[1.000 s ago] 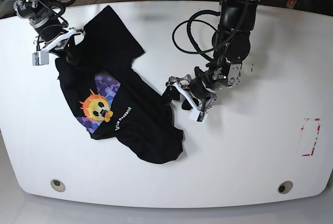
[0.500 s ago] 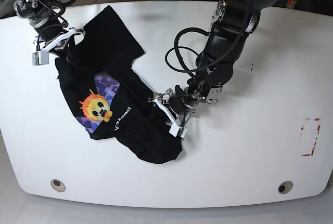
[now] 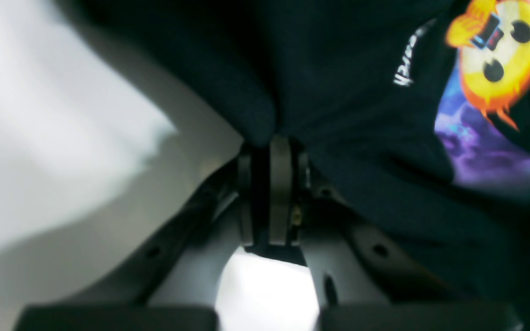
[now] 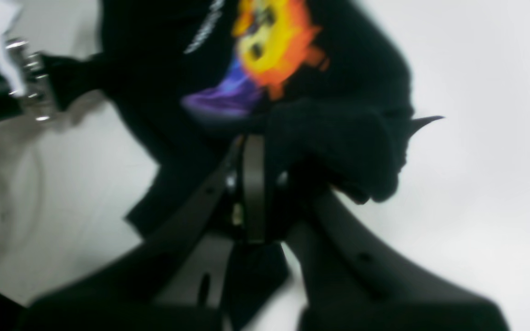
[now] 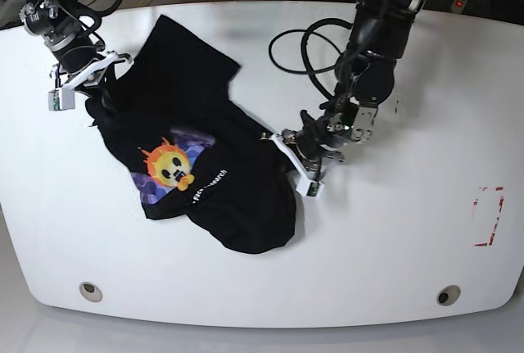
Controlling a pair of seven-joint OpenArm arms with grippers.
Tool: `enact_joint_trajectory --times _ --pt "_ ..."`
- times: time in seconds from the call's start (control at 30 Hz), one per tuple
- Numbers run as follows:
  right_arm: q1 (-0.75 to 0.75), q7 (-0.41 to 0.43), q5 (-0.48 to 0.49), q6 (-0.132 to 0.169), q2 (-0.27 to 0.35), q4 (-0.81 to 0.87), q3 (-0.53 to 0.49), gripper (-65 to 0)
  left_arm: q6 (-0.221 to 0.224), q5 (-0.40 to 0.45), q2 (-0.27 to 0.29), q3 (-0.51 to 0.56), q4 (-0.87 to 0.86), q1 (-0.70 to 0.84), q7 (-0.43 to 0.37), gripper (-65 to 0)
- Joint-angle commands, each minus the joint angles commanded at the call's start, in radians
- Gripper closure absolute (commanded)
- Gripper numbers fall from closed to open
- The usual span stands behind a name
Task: Fold the T-shirt properly
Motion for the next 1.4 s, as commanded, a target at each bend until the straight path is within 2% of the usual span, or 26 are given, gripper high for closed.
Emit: enact_joint_trajectory --times 0.17,0.27,0.4,0.53,0.67,0.83,0.97,1.13,1.23,1.33,1.4 --pt "0.084 -0.048 -0.017 0.003 0.000 0.000 0.000 0.0 -0.005 -0.002 -0.074 -0.014 0.160 0.040 0.052 0.0" --pt "0.130 -0.048 -0.017 0.003 0.008 0.000 -0.002 0.0 -0.005 -0.002 -0.138 -0.028 0.252 0.064 0.064 0.0" --pt "0.210 -0.049 -0.018 0.005 0.015 0.000 -0.009 0.0 -0.005 -0.002 -0.253 -0.023 0.307 0.064 0.064 -0.4" --pt "0.287 -0.049 -0.018 0.005 0.084 0.000 -0.069 0.0 -0.009 -0.002 -0.321 -0.023 0.318 0.031 0.066 -0.7" --pt "0.382 -0.049 -0.018 0.005 0.103 -0.005 -0.124 0.0 -0.069 -0.002 -0.384 -0.037 0.327 -0.028 0.066 -4.0" --pt "0.502 -0.049 -0.015 0.006 0.146 -0.074 -0.196 0.0 -0.071 0.005 -0.408 -0.135 0.425 -0.066 0.097 -4.7" --pt "0.631 -0.049 -0.017 0.006 0.163 -0.121 -0.262 0.0 -0.077 0.000 -0.422 -0.224 0.503 -0.146 0.219 -4.6" --pt "0.821 -0.049 -0.014 0.006 0.230 -0.195 -0.344 0.0 -0.077 -0.002 -0.423 -0.307 0.591 -0.273 0.376 -4.6" --pt "0.957 -0.049 -0.014 0.006 0.270 -0.241 -0.410 0.0 -0.081 -0.002 -0.427 -0.354 0.617 -0.358 0.442 -4.6" --pt "1.103 -0.049 -0.014 0.031 0.304 -0.299 -0.471 0.0 -0.135 0.000 -0.427 -0.405 0.620 -0.450 0.502 -4.6" --pt "1.214 -0.051 -0.014 0.043 0.330 -0.322 -0.529 0.0 -0.178 0.006 -0.427 -0.419 0.620 -0.535 0.572 -4.4"
